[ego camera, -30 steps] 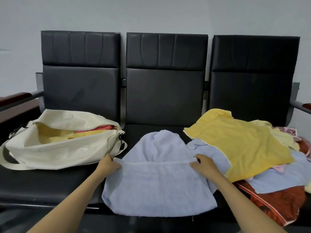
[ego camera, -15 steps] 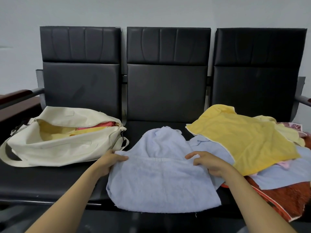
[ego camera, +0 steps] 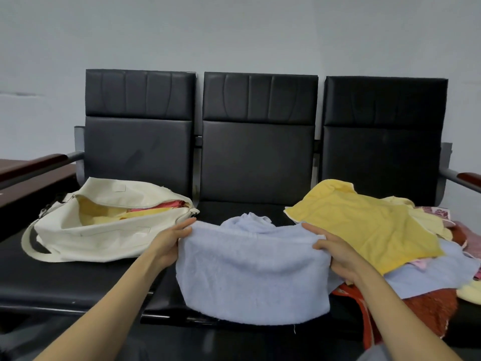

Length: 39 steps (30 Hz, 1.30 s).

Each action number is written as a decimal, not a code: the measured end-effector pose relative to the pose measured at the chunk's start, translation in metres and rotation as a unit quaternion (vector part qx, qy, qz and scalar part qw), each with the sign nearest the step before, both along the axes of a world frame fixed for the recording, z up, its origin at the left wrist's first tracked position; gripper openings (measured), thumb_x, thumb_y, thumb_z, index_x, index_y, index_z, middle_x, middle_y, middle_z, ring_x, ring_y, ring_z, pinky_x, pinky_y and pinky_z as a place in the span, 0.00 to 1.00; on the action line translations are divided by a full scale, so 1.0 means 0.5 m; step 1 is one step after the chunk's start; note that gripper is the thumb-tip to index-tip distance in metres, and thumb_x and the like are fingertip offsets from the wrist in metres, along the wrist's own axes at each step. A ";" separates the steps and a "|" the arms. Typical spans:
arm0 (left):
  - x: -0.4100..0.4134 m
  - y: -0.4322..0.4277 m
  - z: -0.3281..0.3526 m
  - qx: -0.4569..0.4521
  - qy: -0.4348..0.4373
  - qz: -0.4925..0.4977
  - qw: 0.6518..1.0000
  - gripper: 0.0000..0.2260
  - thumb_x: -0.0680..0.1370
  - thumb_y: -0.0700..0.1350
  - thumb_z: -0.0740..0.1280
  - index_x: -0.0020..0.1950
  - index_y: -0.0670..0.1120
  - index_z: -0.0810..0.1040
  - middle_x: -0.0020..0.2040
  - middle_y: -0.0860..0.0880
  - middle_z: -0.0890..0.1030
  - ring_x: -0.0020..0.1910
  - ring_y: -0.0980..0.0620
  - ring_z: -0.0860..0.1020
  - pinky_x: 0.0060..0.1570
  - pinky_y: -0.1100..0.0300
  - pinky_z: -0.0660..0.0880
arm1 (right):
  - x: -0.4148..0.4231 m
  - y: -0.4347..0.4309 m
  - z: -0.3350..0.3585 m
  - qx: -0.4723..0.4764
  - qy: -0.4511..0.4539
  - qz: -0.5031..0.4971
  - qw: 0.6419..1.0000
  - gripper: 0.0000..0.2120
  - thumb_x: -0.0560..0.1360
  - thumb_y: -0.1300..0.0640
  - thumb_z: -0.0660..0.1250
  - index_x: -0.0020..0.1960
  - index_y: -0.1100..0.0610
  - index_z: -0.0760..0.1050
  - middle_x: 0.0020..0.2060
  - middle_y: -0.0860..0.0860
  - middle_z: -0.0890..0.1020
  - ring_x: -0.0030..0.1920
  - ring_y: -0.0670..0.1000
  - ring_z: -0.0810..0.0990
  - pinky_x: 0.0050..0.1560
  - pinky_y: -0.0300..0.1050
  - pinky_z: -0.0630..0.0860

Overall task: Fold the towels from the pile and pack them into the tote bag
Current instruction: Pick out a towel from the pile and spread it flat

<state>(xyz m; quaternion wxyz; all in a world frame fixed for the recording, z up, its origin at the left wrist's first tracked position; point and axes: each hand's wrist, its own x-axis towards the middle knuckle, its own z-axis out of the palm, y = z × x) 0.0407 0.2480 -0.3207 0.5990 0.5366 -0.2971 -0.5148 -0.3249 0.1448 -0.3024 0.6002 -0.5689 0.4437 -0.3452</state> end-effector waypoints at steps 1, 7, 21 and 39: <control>-0.008 0.001 0.025 -0.011 -0.024 0.011 1.000 0.13 0.78 0.39 0.64 0.59 0.52 0.79 0.66 0.49 0.73 0.65 0.48 0.70 0.62 0.54 0.68 | -0.003 0.003 0.022 -0.008 -0.028 -0.006 1.000 0.23 0.76 0.72 0.56 0.62 0.51 0.76 0.69 0.60 0.69 0.56 0.55 0.74 0.57 0.52 0.72; -0.029 0.014 0.218 -0.125 -0.118 0.085 0.981 0.09 0.74 0.36 0.70 0.50 0.49 0.83 0.51 0.47 0.82 0.50 0.46 0.78 0.45 0.54 0.75 | -0.004 0.035 0.199 -0.172 0.015 -0.015 0.985 0.24 0.77 0.69 0.58 0.68 0.49 0.72 0.66 0.50 0.73 0.63 0.53 0.73 0.59 0.45 0.73; -0.044 0.095 0.502 -0.258 -0.225 0.215 0.915 0.12 0.72 0.44 0.74 0.54 0.49 0.79 0.53 0.49 0.80 0.55 0.49 0.77 0.57 0.52 0.76 | -0.023 0.122 0.455 -0.336 -0.103 -0.113 0.929 0.13 0.78 0.59 0.65 0.62 0.51 0.77 0.55 0.48 0.80 0.54 0.48 0.79 0.52 0.46 0.78; -0.036 0.074 0.467 -0.226 -0.005 0.126 0.966 0.14 0.76 0.37 0.69 0.62 0.42 0.79 0.57 0.45 0.81 0.48 0.51 0.81 0.43 0.62 0.78 | -0.029 0.084 0.419 -0.254 -0.144 -0.056 0.955 0.20 0.77 0.63 0.66 0.67 0.52 0.73 0.60 0.49 0.78 0.59 0.49 0.78 0.55 0.44 0.76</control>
